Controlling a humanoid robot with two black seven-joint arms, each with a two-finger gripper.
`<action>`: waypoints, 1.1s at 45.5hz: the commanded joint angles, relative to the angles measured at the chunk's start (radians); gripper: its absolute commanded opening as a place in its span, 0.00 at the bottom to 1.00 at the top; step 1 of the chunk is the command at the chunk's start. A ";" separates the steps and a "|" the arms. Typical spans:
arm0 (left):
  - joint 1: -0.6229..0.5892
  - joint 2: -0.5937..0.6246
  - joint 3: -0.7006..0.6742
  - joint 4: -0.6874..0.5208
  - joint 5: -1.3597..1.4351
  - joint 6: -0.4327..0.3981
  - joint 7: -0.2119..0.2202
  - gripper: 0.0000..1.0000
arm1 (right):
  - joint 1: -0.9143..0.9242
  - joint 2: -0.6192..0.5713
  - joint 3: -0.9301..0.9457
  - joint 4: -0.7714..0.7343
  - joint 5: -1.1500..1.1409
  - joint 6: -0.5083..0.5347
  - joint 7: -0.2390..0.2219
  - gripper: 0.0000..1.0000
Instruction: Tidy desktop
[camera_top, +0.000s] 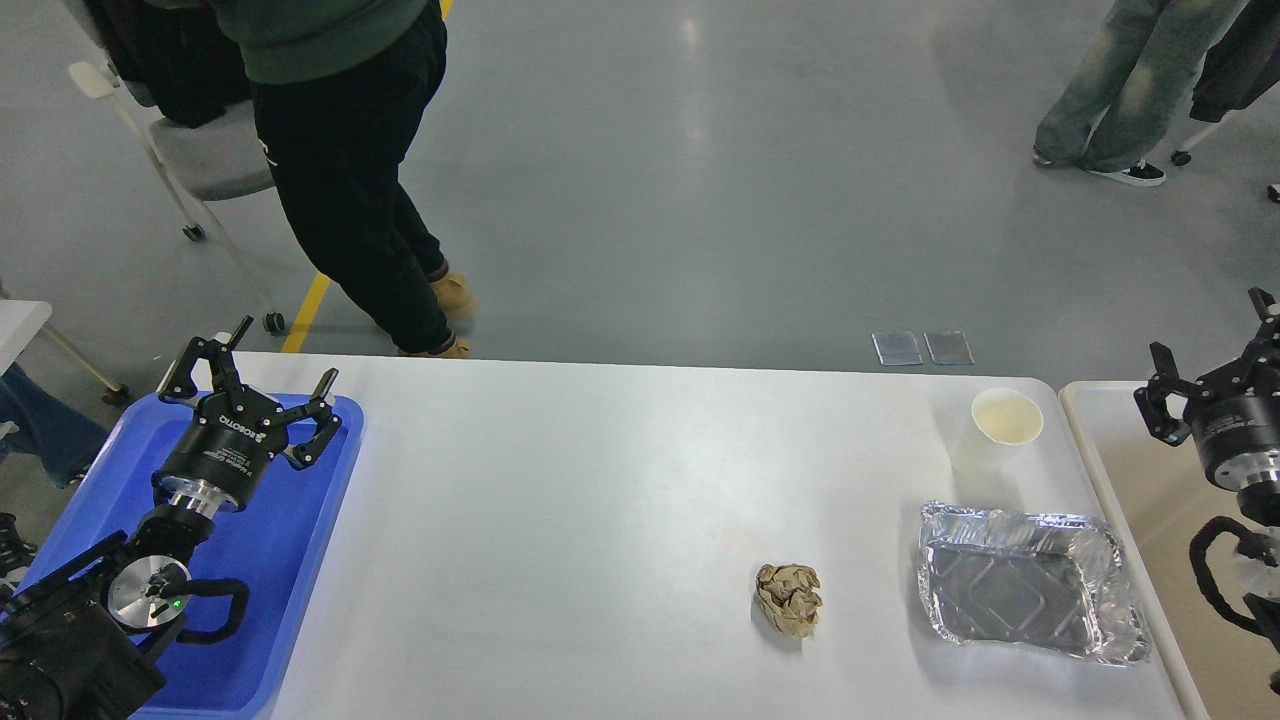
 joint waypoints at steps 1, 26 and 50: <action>0.000 0.000 0.000 0.000 0.000 0.000 0.001 0.99 | 0.000 -0.004 0.001 0.007 -0.001 0.001 0.000 1.00; 0.000 0.000 0.000 0.000 0.002 0.000 0.001 0.99 | -0.005 -0.005 0.003 0.007 -0.001 -0.002 0.011 1.00; 0.000 0.000 0.000 0.000 0.000 0.000 0.001 0.99 | -0.008 -0.037 0.001 0.000 -0.001 -0.002 0.011 1.00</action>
